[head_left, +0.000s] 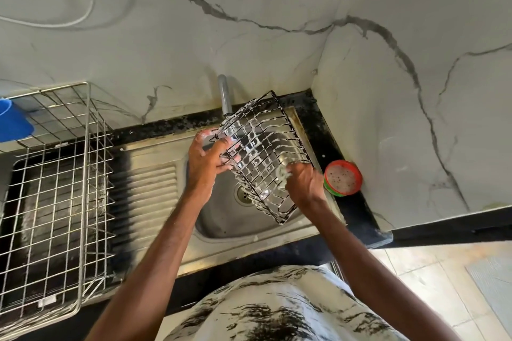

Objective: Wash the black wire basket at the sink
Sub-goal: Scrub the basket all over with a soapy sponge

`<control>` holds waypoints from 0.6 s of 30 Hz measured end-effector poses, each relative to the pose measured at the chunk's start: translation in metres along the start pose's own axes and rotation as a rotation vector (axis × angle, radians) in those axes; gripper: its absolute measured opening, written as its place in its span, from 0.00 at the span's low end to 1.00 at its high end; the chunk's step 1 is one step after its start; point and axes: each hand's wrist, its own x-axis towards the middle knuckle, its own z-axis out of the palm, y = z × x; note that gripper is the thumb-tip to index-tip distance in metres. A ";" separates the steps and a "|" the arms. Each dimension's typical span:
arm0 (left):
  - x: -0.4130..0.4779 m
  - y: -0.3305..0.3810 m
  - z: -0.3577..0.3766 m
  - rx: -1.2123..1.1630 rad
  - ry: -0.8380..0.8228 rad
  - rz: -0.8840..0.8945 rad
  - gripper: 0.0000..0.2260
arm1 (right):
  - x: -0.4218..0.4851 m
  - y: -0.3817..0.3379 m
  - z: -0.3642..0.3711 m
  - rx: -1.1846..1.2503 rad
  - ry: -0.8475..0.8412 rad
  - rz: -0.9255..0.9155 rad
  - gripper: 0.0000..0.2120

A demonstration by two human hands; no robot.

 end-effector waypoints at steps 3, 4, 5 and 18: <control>-0.001 -0.001 0.001 -0.011 0.012 0.000 0.15 | -0.007 -0.011 0.001 0.062 -0.092 -0.044 0.15; -0.002 -0.002 0.001 -0.007 0.015 0.001 0.14 | -0.010 -0.016 0.004 0.110 -0.132 -0.071 0.14; -0.002 -0.004 0.000 -0.009 0.019 -0.004 0.14 | -0.012 -0.020 0.007 0.145 -0.167 -0.098 0.12; 0.004 -0.004 -0.006 0.005 0.032 -0.014 0.20 | -0.018 -0.011 -0.026 0.693 -0.036 -0.125 0.11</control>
